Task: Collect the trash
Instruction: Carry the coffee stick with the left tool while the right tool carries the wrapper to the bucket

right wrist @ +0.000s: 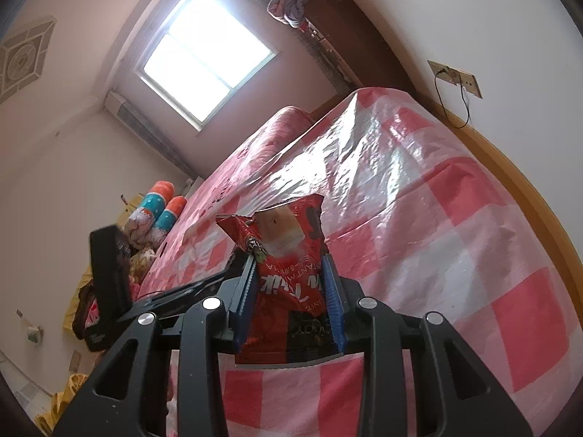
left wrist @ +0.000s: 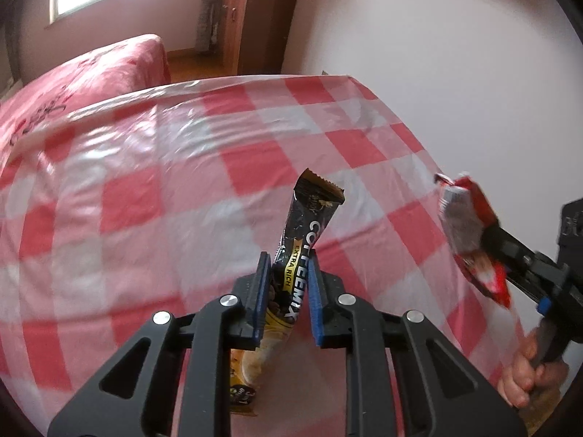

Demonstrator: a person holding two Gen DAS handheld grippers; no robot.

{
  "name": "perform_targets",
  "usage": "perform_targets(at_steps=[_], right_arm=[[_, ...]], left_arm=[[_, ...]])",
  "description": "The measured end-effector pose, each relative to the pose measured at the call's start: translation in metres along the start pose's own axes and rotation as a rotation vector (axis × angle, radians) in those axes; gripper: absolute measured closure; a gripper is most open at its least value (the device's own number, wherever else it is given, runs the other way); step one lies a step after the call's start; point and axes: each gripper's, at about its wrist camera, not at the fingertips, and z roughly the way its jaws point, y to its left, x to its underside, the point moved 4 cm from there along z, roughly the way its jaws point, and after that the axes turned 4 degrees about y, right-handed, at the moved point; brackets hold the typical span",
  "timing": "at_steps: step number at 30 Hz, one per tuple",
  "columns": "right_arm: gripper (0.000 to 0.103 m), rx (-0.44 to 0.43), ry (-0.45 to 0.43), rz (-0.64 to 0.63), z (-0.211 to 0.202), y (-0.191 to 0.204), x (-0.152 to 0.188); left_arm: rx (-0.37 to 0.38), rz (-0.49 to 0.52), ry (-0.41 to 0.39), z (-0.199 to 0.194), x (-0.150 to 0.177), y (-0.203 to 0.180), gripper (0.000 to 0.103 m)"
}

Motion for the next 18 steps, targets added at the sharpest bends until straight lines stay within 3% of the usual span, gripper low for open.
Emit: perform_targets(at_steps=[9,18], right_arm=[[0.067,-0.005,0.051,-0.077,0.020,0.026,0.013],[0.067,-0.093,0.131,-0.083,0.037,0.050,0.034]], left_arm=[[0.048,-0.066,-0.047,-0.046,0.051,0.018,0.083],[0.054,-0.151,-0.103,-0.086,0.095,0.040,0.083]])
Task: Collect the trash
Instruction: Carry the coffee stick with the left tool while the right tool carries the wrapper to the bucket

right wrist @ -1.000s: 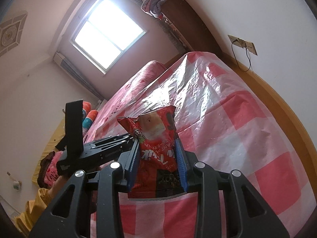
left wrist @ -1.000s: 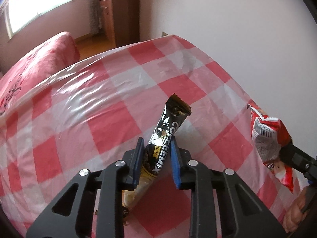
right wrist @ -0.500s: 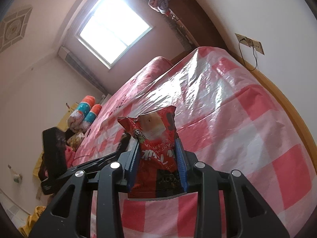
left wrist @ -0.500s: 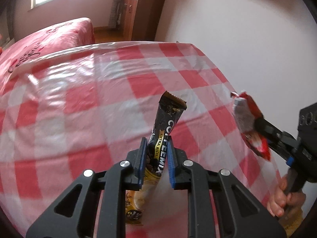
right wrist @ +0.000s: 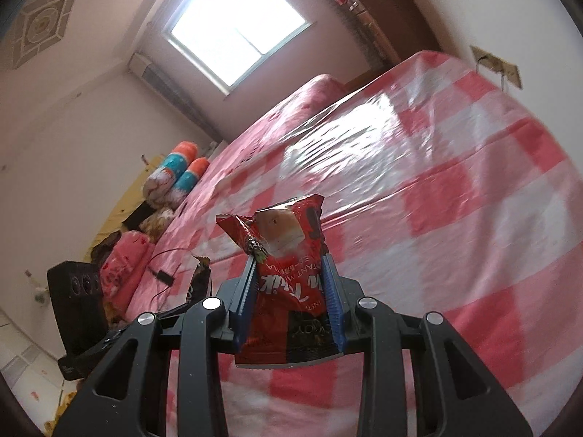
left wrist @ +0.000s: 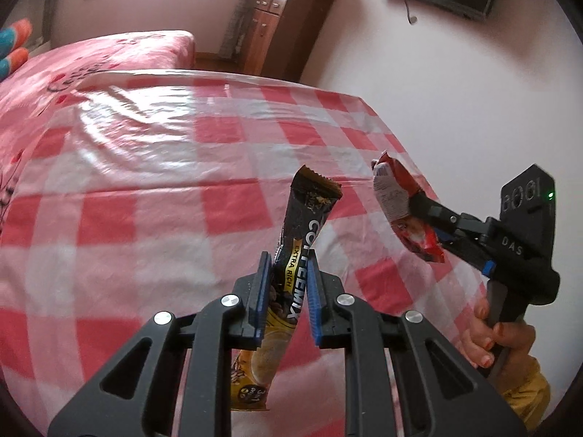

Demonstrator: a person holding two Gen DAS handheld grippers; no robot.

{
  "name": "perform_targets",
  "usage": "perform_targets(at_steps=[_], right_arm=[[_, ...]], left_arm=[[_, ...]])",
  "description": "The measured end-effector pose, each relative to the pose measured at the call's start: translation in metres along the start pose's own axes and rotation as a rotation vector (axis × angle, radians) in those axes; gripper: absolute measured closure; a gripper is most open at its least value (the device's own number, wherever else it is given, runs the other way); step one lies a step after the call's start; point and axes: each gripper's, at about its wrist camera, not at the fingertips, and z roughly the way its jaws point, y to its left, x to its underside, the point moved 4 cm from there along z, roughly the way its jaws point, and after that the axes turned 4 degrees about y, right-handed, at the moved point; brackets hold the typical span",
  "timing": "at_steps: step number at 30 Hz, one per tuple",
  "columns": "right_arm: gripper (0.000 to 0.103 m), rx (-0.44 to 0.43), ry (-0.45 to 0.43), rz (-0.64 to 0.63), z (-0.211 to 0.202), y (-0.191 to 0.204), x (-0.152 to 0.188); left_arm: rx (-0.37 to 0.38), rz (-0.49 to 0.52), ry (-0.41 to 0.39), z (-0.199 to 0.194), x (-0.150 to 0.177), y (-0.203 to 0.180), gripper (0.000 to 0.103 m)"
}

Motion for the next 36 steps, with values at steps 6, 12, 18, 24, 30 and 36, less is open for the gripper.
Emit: perform_targets(at_steps=[6,12,18,24,30,36], right_arm=[[0.067,-0.024,0.040,-0.021,0.011,0.021,0.010],[0.067,-0.062,0.099,-0.038,0.030,0.047,0.026],[0.067,-0.070,0.151,-0.081,0.044,0.075,0.042],[0.067,-0.093,0.210,-0.101,0.055,0.100,0.060],[0.067,-0.114,0.263,-0.118,0.066,0.124,0.079],[0.067,-0.128,0.311,-0.149,0.077,0.152,0.095]], left_arm=[[-0.024,-0.045,-0.058,-0.030,0.015,0.017,0.083],[-0.044,-0.089,-0.098,-0.054,0.029,0.038,0.083],[-0.049,-0.134,-0.133,-0.078,0.046,0.059,0.083],[-0.061,-0.155,-0.159,-0.098,0.064,0.074,0.083],[-0.045,-0.183,-0.178,-0.113,0.081,0.086,0.083],[-0.041,-0.210,-0.209,-0.133,0.096,0.098,0.083]])
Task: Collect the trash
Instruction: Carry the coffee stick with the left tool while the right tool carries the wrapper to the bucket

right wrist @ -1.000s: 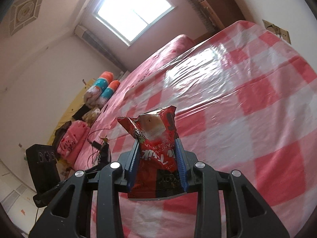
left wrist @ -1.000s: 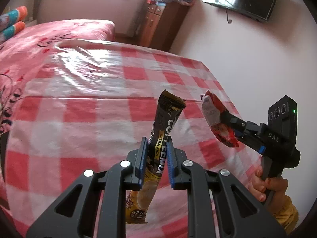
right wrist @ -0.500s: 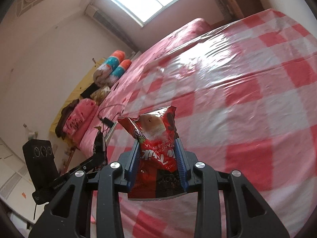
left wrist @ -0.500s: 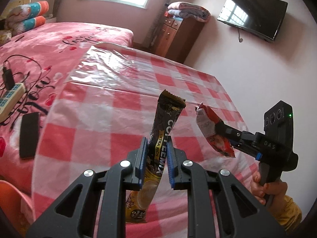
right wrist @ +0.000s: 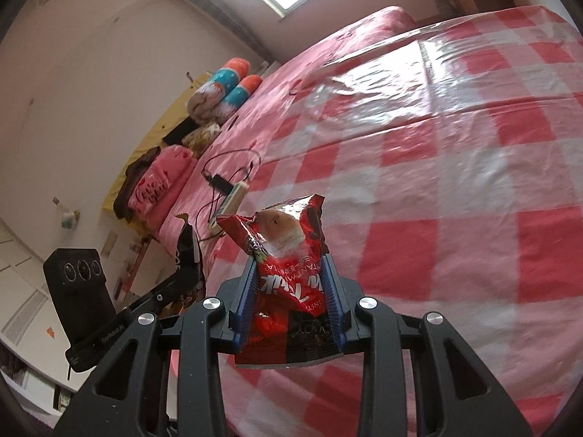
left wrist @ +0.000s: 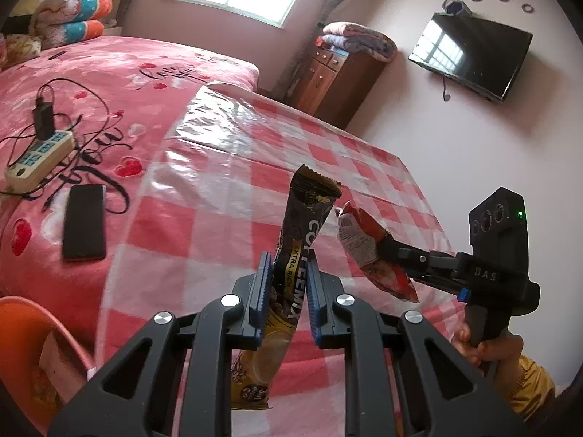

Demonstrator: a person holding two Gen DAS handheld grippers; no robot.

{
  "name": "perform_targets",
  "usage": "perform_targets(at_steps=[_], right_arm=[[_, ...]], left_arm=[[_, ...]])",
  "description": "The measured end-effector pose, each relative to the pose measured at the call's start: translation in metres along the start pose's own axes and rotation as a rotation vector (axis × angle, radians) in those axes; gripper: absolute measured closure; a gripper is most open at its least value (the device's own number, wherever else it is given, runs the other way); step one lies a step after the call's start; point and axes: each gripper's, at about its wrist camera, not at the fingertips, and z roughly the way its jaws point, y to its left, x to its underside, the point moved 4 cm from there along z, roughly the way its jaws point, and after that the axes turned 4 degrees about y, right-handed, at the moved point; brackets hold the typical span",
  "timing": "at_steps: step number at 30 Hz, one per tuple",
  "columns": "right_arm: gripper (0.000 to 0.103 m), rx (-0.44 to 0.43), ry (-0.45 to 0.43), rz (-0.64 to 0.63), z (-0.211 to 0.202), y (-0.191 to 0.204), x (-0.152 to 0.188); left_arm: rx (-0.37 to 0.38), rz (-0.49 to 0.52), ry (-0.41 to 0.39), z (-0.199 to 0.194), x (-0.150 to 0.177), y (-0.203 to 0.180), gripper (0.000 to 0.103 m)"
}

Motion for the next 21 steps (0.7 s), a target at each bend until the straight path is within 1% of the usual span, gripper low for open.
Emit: perform_targets(at_steps=[5,9,15,21], right_arm=[[0.067,-0.014,0.047,-0.041,0.019,0.026,0.005],[0.067,-0.031,0.093,-0.085,0.039,0.052,0.009],[0.067,-0.084,0.183,-0.147,0.078,0.094,0.017],[0.067,-0.134,0.268,-0.235,0.113,0.145,0.031]], left_arm=[[-0.010,-0.036,-0.033,-0.022,0.006,0.019,0.083],[-0.034,-0.063,-0.058,-0.043,0.012,0.035,0.083],[-0.104,-0.133,-0.091,-0.077,0.027,0.075,0.083],[-0.188,-0.238,-0.108,-0.108,0.050,0.125,0.083]])
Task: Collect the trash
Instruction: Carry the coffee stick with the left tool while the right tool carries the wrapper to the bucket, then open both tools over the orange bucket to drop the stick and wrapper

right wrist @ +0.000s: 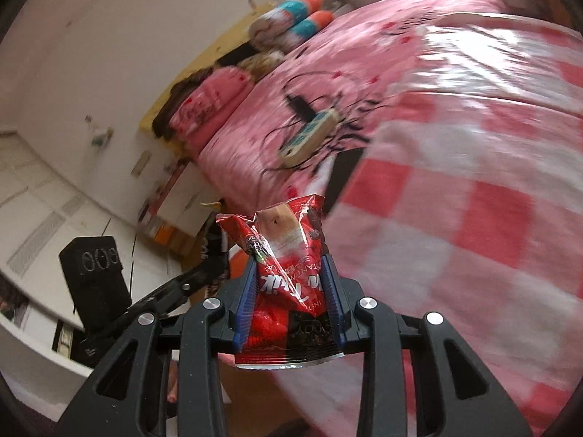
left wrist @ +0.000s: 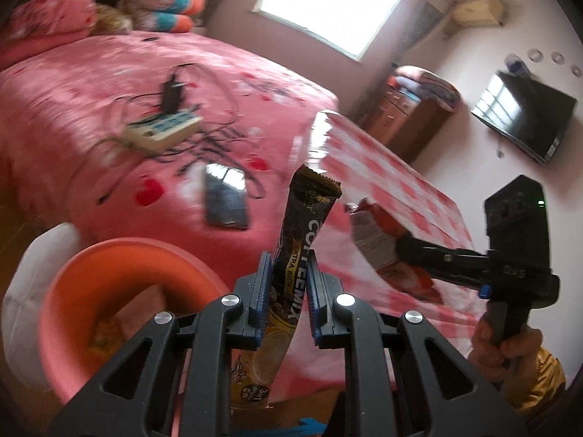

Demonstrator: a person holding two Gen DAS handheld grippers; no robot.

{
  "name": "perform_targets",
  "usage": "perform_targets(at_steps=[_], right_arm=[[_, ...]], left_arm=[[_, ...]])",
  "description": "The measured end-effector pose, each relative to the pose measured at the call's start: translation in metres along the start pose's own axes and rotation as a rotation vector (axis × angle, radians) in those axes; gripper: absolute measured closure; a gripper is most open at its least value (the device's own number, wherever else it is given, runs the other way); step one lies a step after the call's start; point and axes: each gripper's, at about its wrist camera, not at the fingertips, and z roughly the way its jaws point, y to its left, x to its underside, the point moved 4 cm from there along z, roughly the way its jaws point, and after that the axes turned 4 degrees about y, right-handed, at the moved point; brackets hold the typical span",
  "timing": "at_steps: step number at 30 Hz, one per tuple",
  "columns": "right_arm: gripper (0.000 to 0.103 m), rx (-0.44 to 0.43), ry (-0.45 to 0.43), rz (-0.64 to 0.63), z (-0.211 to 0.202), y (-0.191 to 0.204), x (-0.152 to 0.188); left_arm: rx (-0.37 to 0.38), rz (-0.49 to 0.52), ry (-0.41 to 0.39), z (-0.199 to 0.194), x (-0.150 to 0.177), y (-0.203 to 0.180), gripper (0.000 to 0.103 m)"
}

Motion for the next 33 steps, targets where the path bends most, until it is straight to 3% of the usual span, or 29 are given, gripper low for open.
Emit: perform_targets(at_steps=[8,12,13,17,20,27,33], right_arm=[[0.067,-0.025,0.104,-0.101,0.061,0.053,0.002],[0.062,-0.030,0.156,-0.112,0.087,0.061,0.009],[0.061,-0.033,0.159,-0.112,0.091,0.062,0.010],[0.039,-0.045,0.136,-0.107,0.086,0.061,0.012],[0.034,-0.007,0.099,-0.116,0.075,0.058,0.009],[0.023,0.120,0.002,-0.122,0.046,0.035,0.003],[0.023,0.222,-0.086,-0.126,0.015,0.016,0.001]], left_arm=[[-0.118,-0.141,0.002,-0.010,0.020,0.071,0.083],[-0.170,-0.190,0.033,-0.003,0.032,0.097,0.081],[-0.190,-0.209,0.041,-0.001,0.036,0.105,0.075],[-0.224,-0.240,0.046,0.000,0.040,0.120,0.051],[-0.260,-0.219,0.037,-0.001,0.039,0.119,0.039],[-0.338,-0.136,-0.019,-0.008,0.023,0.102,0.020],[-0.381,-0.059,-0.071,-0.012,0.005,0.074,0.014]])
